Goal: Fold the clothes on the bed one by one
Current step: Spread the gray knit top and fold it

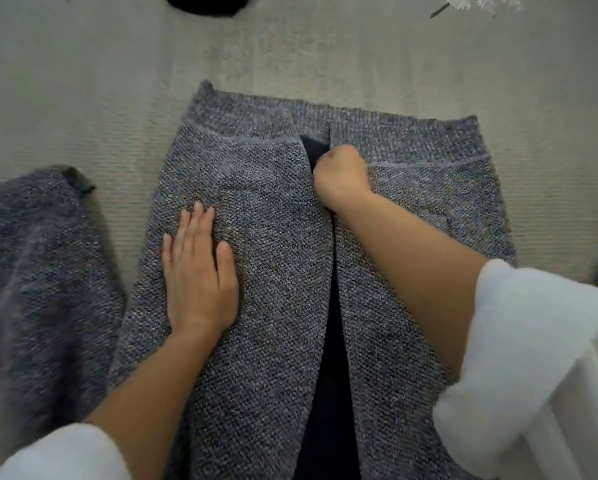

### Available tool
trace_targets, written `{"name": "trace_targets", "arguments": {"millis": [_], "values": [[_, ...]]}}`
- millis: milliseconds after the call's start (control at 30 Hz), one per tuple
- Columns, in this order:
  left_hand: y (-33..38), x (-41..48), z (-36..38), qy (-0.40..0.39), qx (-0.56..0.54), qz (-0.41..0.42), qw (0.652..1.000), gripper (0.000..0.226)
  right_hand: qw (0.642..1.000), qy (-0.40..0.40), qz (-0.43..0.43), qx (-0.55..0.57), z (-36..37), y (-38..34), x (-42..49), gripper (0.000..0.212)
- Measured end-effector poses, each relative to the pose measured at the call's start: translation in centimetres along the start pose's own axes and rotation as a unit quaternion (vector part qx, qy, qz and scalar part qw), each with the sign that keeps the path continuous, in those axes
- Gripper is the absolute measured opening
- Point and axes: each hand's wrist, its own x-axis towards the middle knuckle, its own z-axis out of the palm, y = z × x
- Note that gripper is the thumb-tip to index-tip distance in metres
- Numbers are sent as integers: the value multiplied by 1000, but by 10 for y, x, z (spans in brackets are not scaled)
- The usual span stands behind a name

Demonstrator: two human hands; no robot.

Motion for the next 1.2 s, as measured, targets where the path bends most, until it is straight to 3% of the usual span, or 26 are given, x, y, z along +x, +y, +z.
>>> {"name": "trace_targets", "arguments": {"millis": [67,200,267,333,400,500,600,667,733,800,867,967,1067,1133,1200], "values": [[0,0,0,-3,0,-3,1000,54,996,-42,-20,-74,3,-8,4,22],[1,0,0,-6,-5,-6,1000,53,974,-124,-86,-171,21,-22,-5,55],[0,1,-1,-4,-11,-7,1000,53,981,-168,-31,-91,27,-28,-6,56],[1,3,-2,-5,-20,-5,1000,54,977,-208,41,13,27,-33,-8,44],[4,2,-3,-11,-26,-7,1000,54,987,-161,11,21,22,-36,-8,27],[8,7,-15,2,-70,-14,997,56,994,42,-100,24,0,-47,2,24],[11,28,-23,44,-73,35,996,53,982,141,-103,67,-26,-57,27,22],[10,35,-20,7,-28,37,999,53,989,122,-84,20,-29,-47,40,25],[3,28,-8,-44,54,15,997,57,993,46,-67,-80,-19,-25,44,33],[-3,21,1,-46,89,16,995,59,994,21,-50,-99,-14,-6,42,36],[-7,21,3,-42,85,18,995,60,994,43,-69,-71,-16,9,43,32],[-7,25,2,-39,84,18,996,60,973,56,-131,-184,-22,23,38,35],[-5,23,1,-47,81,10,996,60,968,70,-76,-228,-23,26,33,51],[-4,23,-1,-49,79,10,996,61,979,81,-32,-186,-33,18,38,36],[-4,23,-1,-52,80,10,995,61,980,148,-24,-130,-50,5,50,26]]}}
